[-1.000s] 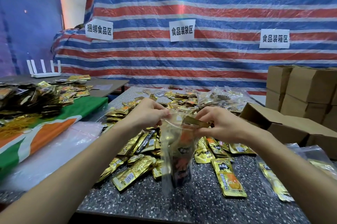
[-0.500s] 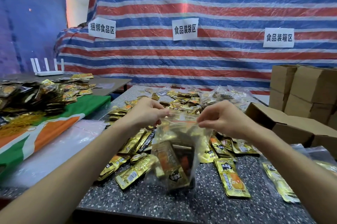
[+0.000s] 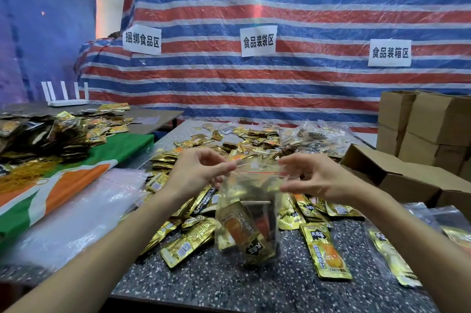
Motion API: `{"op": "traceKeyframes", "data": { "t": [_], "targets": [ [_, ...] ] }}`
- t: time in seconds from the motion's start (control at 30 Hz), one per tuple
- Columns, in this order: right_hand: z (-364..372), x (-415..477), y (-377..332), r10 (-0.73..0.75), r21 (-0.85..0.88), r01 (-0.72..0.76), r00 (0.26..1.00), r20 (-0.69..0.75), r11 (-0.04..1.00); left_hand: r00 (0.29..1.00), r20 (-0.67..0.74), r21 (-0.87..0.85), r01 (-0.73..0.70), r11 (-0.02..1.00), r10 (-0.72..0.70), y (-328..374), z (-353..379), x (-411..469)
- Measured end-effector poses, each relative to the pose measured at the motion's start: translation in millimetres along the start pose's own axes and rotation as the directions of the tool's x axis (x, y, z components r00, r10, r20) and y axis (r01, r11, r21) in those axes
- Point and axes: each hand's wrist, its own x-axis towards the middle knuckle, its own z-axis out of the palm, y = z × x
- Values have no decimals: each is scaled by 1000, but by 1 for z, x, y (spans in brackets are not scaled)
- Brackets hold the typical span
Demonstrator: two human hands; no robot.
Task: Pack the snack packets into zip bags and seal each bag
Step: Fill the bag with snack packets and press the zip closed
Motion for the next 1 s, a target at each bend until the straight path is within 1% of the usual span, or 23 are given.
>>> {"op": "traceKeyframes", "data": {
  "t": [0.03,0.07,0.13,0.17,0.23,0.3,0.37,0.43,0.47,0.5,0.57,0.63,0.67,0.7,0.73,0.77,0.8,0.87,0.93,0.97,1.0],
  "targets": [
    [-2,0,3,-7,2,7,1000,-8,1000,999,-36,24,-25,999,26,0,0,0],
    [-3,0,5,-11,10,12,999,-47,1000,997,-66,35,-46,998,49,0,-1,1],
    [-5,1,5,-4,82,17,986,-167,997,992,-103,20,-75,997,77,-2,-2,2],
    [-6,2,4,0,127,29,975,-221,991,991,-107,12,-77,997,78,-3,-4,2],
    [-8,2,3,-3,187,57,962,-274,981,997,-63,-8,-46,999,45,-7,-8,2],
    [-9,0,4,0,218,63,961,-278,974,1000,25,-65,15,998,-13,-14,-12,2],
    [-9,-2,5,54,348,39,966,-253,937,994,86,-136,76,988,-65,-20,-12,-1],
    [-10,-4,8,124,491,3,966,-226,871,992,93,-171,102,980,-87,-24,-9,-4],
    [-10,-5,10,149,519,-15,965,-218,854,992,80,-179,109,978,-96,-25,-6,-5],
    [-10,-6,10,169,524,-34,963,-211,851,993,63,-180,113,977,-104,-25,-4,-6],
    [-9,-6,11,194,504,-62,957,-214,862,994,32,-127,104,986,-101,-24,0,-7],
    [-9,-6,11,214,440,-93,948,-234,893,998,4,-24,67,997,-67,-22,5,-7],
    [-9,-7,10,207,351,-107,942,-264,930,999,-1,25,33,999,-33,-22,7,-7],
    [-8,-7,7,181,217,-117,936,-302,969,1000,5,59,-5,998,4,-21,10,-7],
    [-6,-7,4,127,56,-115,933,-337,992,999,17,81,-44,996,43,-19,13,-8],
    [-1,-6,-1,42,-104,-83,935,-353,991,997,32,96,-79,992,77,-16,16,-9],
    [6,-4,-9,-60,-247,-28,937,-343,968,993,48,111,-112,988,107,-14,20,-10],
    [23,4,-23,-240,-441,108,936,-256,891,985,90,165,-160,973,147,-11,28,-12],
    [39,15,-33,-314,-526,195,938,-147,828,975,131,206,-203,957,179,-9,34,-14],
    [44,19,-36,-310,-522,214,945,-104,826,973,134,214,-212,953,186,-9,35,-14],
    [46,24,-38,-280,-480,215,958,-67,850,975,124,213,-208,955,185,-9,34,-15]
  ]
}}
